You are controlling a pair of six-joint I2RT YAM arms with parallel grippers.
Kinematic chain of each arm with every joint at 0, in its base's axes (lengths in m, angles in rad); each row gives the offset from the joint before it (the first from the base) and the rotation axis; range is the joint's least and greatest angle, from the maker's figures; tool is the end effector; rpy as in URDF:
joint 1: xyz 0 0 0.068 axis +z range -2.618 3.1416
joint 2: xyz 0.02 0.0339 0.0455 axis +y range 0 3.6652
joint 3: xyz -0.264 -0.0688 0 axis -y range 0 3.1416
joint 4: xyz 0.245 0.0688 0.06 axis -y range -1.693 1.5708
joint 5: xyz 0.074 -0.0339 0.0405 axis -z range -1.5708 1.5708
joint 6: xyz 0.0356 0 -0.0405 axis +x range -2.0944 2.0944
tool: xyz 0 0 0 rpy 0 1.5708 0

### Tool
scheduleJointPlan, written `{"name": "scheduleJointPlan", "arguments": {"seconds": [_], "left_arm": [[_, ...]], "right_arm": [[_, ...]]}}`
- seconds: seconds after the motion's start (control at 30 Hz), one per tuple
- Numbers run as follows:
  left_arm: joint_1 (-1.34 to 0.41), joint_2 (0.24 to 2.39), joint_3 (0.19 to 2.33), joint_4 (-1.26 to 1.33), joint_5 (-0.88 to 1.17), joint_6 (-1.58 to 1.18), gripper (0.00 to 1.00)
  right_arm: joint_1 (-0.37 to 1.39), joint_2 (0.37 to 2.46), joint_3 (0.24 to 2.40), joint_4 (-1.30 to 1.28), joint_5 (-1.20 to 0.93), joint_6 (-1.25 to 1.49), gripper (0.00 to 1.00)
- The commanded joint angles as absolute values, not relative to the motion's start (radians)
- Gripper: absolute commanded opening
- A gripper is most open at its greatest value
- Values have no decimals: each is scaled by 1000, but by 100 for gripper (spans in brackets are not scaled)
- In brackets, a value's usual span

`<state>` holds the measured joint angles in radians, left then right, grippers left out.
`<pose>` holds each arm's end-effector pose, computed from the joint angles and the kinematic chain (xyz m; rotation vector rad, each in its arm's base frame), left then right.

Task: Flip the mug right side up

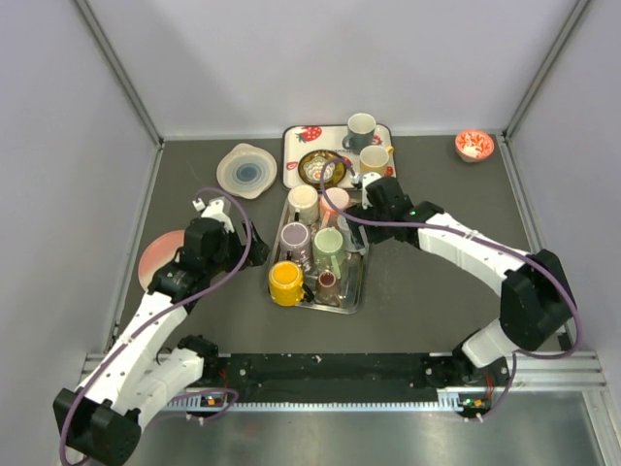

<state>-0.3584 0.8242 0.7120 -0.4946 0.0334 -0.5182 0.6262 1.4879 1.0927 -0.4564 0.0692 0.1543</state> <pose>0.1690 -0.0646 0.2770 -0.1584 2.2218 -0.5282 0.2603 0.1853 0.2553 -0.5390 2.3776 0.2706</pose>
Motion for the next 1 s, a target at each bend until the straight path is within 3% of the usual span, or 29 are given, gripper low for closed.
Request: {"name": "scheduleJointPlan", "arguments": {"seconds": [0.0, 0.97], "left_arm": [[-360, 802, 710, -492, 46, -511, 91], [-360, 810, 706, -502, 40, -494, 90]], "right_arm": [[647, 1538, 1180, -456, 55, 115, 76], [649, 1729, 1262, -426, 115, 110, 45]]}}
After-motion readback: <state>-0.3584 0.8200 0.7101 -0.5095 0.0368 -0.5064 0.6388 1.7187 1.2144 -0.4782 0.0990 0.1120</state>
